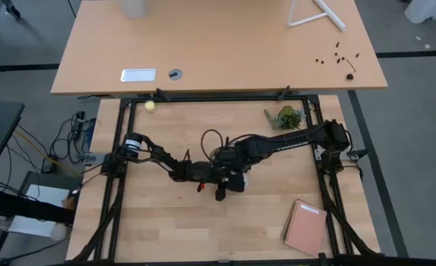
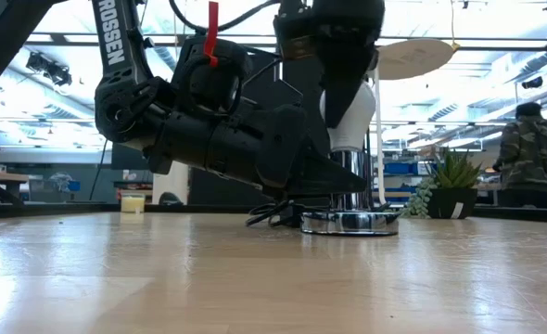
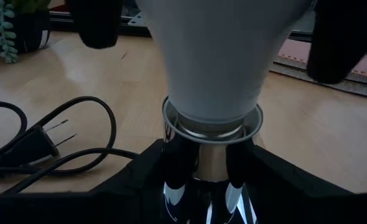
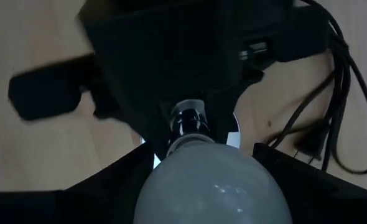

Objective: Screw lightbulb
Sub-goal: Insert the white lightbulb into the lamp

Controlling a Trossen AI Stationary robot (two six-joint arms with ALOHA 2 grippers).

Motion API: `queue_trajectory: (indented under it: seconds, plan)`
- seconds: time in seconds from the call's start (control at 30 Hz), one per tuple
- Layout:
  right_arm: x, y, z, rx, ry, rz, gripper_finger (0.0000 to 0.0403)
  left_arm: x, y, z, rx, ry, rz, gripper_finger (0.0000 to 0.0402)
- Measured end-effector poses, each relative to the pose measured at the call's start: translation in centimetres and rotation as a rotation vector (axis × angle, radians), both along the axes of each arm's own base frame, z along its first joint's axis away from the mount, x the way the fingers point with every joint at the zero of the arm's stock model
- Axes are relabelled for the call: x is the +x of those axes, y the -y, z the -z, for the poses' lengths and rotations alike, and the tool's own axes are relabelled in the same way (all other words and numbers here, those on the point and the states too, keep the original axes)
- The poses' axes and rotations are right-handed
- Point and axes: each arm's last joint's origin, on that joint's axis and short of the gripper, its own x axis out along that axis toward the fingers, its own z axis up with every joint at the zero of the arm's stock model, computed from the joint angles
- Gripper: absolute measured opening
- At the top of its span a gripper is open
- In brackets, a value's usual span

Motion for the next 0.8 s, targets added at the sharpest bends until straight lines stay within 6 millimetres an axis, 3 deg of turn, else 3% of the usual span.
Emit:
queue_trajectory:
  seconds: [0.27,0.8]
  plan:
    - [0.8,-0.1,1.4,0.025,-0.021,0.174,0.0269,0.0,0.0,0.0,-0.002,-0.003,-0.005,0.0191]
    - [0.8,-0.2,1.9,0.087,-0.024,0.643,0.0269,0.0,-0.1,0.1,-0.017,-0.006,-0.009,0.0191]
